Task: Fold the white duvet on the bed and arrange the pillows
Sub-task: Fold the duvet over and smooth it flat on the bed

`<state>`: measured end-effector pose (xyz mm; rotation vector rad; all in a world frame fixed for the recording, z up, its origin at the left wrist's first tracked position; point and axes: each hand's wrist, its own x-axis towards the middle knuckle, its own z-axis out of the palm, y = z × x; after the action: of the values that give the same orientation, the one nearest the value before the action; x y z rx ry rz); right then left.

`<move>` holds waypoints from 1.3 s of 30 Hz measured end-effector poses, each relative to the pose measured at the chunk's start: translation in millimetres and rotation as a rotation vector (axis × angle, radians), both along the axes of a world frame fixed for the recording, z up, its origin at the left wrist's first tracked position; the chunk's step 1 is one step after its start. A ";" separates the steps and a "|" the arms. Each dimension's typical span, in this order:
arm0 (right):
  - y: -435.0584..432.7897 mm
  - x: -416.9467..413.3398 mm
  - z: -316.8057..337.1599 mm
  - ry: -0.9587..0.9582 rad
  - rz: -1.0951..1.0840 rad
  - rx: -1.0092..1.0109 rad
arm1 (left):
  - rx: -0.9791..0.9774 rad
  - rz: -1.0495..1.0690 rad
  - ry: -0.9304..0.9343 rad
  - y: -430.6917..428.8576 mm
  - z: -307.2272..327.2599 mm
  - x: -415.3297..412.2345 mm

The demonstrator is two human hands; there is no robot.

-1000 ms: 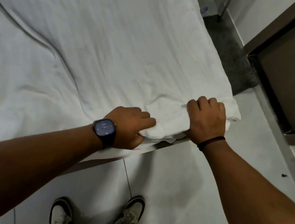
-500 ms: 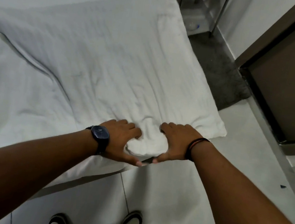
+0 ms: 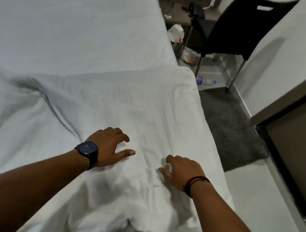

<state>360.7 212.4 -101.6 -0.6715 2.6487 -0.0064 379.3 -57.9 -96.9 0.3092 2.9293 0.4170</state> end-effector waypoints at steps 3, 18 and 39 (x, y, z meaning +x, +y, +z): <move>-34.9 -35.9 -5.4 0.044 0.024 -0.049 | -0.023 0.146 0.028 -54.4 0.3 -39.8; -156.3 -352.0 -74.0 0.281 -0.262 -0.148 | -0.149 0.705 -0.335 -242.3 -75.9 -246.3; -276.2 -380.6 -65.4 0.253 -0.046 -0.265 | 0.109 0.721 -0.094 -335.3 -69.5 -267.6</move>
<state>-20.0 -63.8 -167.0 -0.7368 2.9376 -0.3101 111.7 -393.2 -166.4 -0.7561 2.8341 0.6531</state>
